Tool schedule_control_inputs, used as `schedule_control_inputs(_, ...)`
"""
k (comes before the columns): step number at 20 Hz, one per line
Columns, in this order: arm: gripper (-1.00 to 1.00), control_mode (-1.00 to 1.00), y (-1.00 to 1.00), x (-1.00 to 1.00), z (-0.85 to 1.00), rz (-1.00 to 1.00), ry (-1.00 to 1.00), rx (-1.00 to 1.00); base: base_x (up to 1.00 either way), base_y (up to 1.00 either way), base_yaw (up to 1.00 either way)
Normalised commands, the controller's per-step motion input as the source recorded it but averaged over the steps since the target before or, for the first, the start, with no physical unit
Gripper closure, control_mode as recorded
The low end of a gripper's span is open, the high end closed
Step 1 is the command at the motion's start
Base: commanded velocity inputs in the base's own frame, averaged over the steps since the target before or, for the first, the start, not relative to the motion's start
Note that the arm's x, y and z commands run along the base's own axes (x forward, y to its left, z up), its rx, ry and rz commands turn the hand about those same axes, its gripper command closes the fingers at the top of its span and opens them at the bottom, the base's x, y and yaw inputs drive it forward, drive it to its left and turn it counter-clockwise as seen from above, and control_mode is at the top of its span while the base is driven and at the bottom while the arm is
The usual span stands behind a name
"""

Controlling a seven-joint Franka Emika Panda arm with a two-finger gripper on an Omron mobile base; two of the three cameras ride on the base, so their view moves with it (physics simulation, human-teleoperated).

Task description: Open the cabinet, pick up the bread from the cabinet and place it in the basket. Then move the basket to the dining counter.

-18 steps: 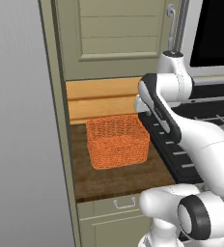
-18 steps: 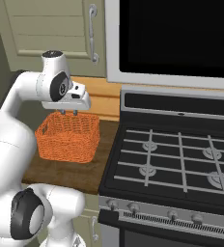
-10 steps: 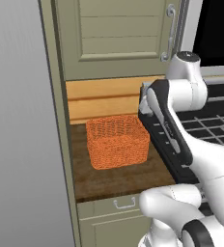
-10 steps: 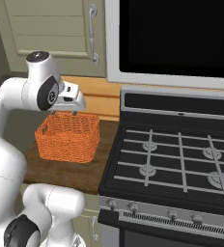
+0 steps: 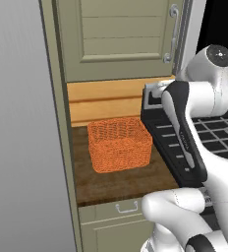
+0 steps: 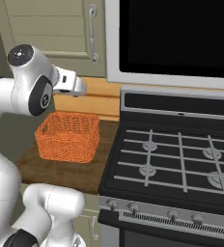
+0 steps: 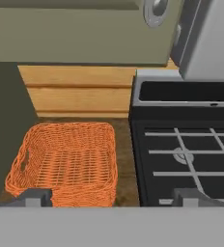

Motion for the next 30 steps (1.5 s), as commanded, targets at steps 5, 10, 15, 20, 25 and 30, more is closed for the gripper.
schedule_control_inputs(5,-1.0,-1.0,-0.13,0.23,0.71,-0.06,-0.01,0.0,0.0,0.0,0.0)
schedule_control_inputs(10,-1.0,-1.0,-0.03,0.41,0.32,-0.04,-0.07,0.0,0.0,0.0,0.0)
schedule_control_inputs(15,-1.0,-1.0,-0.09,0.46,0.13,-0.01,-0.16,0.0,0.0,0.0,0.0)
schedule_control_inputs(20,-1.0,-1.0,-0.11,0.26,0.05,0.0,-0.23,0.0,0.0,0.0,0.0)
schedule_control_inputs(25,-1.0,-1.0,-0.14,0.24,0.2,0.0,-0.11,0.0,0.0,0.0,0.0)
schedule_control_inputs(30,-1.0,-1.0,-0.13,0.31,0.26,-0.02,0.0,0.02,0.0,0.0,0.0)
